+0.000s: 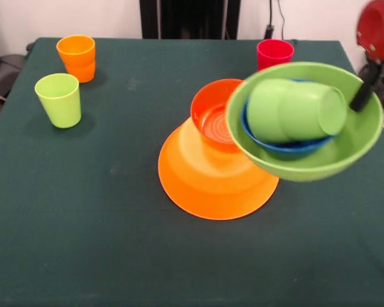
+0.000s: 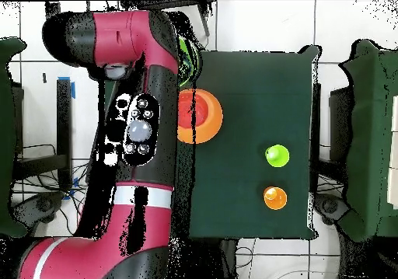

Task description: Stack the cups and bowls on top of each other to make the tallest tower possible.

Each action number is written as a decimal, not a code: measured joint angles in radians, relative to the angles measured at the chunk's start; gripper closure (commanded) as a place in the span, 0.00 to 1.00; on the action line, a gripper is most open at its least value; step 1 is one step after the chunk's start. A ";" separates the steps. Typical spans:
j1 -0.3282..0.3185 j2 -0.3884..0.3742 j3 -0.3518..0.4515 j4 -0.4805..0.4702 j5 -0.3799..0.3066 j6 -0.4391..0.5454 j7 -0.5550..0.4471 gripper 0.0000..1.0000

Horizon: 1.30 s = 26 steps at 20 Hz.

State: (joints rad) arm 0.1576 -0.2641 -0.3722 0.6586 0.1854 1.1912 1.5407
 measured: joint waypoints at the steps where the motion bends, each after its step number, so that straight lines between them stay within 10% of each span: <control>1: -0.004 -0.026 -0.003 0.032 -0.015 -0.001 0.000 1.00; 26: -0.062 -0.270 -0.002 0.570 -0.131 -0.206 0.000 1.00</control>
State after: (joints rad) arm 0.0954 -0.5344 -0.3741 1.2284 0.0541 0.9851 1.5407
